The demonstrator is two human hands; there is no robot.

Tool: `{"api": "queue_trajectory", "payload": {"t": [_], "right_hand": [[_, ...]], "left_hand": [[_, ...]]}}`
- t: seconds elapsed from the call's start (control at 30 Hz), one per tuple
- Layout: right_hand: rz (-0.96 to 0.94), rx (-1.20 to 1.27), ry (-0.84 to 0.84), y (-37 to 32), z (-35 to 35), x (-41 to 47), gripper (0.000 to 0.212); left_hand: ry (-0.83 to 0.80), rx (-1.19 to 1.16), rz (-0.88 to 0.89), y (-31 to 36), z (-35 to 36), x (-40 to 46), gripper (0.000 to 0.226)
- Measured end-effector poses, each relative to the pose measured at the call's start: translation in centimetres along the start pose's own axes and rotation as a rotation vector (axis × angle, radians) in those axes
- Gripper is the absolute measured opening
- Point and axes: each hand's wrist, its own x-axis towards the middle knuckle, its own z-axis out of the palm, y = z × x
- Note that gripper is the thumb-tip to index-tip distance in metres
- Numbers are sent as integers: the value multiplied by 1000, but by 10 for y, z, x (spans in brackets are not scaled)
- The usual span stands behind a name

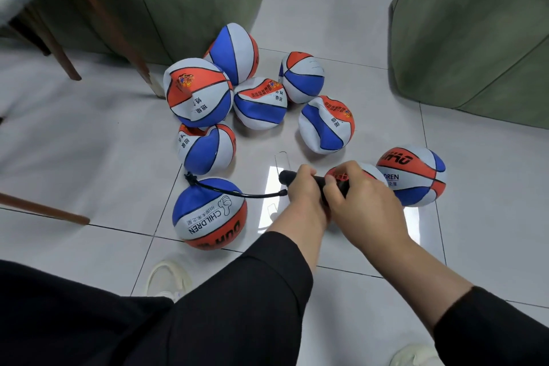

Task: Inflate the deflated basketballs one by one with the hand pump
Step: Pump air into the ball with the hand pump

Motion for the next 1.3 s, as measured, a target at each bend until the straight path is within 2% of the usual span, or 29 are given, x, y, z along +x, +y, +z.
{"api": "queue_trajectory", "payload": {"t": [0.07, 0.17, 0.33, 0.4, 0.6, 0.73, 0.83, 0.93, 1.07, 1.2, 1.3], "right_hand": [[-33, -7, -9, -4, -3, -1, 37], [-68, 34, 66, -6, -21, 0, 45], [-58, 77, 126, -7, -34, -5, 38], [-32, 70, 130, -4, -26, -4, 43], [-11, 84, 95, 0, -8, 1, 36], [15, 66, 82, 4, -3, 2, 33], [-11, 47, 30, -2, -2, -3, 34], [-28, 68, 64, -5, -17, 0, 43], [-40, 126, 110, -8, -38, -7, 37], [-2, 134, 122, -3, -28, -5, 39], [42, 120, 100, 4, -14, -1, 31]], "left_hand": [[-14, 22, 29, 7, -3, 3, 18], [52, -29, 70, 27, -9, 8, 17], [123, -26, 90, 44, -19, 19, 13], [105, -9, 80, 34, -14, 15, 15], [-32, -30, -20, 0, 7, -11, 20], [22, 11, 42, 4, 11, -16, 16], [3, 22, 71, 8, 5, -13, 14], [28, -1, 130, 24, 2, -10, 13], [97, -1, 137, 51, -9, 5, 13], [60, 20, 129, 34, -5, 2, 15], [15, 15, 93, 10, 1, -5, 16]]}}
